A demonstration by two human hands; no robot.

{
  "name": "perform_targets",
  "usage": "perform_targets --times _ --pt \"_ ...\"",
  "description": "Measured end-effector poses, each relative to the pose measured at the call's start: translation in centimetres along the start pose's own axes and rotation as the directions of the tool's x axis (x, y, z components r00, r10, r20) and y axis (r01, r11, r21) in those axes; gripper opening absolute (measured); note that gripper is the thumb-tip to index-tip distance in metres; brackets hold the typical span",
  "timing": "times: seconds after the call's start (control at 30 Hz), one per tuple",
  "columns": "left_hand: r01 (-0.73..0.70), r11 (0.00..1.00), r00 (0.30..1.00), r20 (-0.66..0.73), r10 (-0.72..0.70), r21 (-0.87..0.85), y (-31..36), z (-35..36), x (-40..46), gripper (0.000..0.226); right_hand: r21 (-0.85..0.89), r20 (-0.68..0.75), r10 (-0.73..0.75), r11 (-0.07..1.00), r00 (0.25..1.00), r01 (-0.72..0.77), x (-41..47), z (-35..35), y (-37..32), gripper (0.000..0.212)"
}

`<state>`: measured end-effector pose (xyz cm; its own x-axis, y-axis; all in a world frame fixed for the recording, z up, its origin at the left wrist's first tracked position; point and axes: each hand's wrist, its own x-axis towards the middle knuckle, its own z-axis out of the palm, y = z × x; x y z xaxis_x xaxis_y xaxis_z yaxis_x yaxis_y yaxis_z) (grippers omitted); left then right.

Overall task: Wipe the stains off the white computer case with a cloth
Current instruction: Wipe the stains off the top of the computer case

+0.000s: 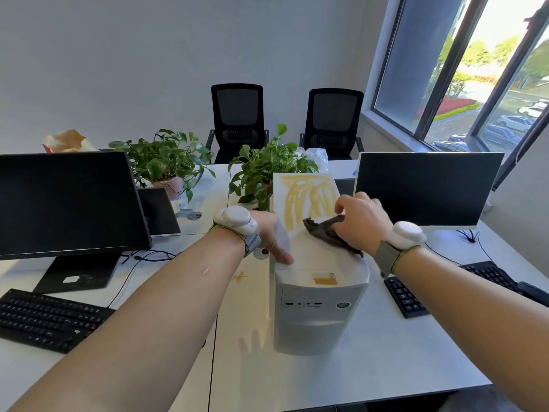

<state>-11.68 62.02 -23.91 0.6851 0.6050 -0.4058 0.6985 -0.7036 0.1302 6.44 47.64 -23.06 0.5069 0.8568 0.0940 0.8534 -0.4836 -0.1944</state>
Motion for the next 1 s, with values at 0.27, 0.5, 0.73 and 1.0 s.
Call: perform_targets --times 0.27,0.5,0.73,1.0 --pt "-0.003 1.000 1.000 -0.017 0.003 -0.011 0.0 0.3 -0.2 0.126 0.153 0.130 -0.232 0.965 0.964 0.211 -2.4 1.9 -3.7 0.016" --pt "-0.002 1.000 1.000 -0.027 0.002 -0.030 -0.2 0.4 -0.3 0.129 0.268 0.175 -0.132 0.960 0.976 0.082 -3.2 1.6 -3.4 0.044" --pt "-0.002 1.000 1.000 -0.027 0.002 -0.002 -0.3 0.5 -0.2 0.129 0.182 0.010 -0.167 0.970 0.986 0.162 -2.2 2.6 -5.0 0.017" --pt "-0.071 0.991 0.997 -0.048 0.066 -0.115 -0.5 0.8 -0.3 0.110 0.045 0.234 -0.355 0.934 0.905 0.355 -1.3 2.7 -6.9 0.039"
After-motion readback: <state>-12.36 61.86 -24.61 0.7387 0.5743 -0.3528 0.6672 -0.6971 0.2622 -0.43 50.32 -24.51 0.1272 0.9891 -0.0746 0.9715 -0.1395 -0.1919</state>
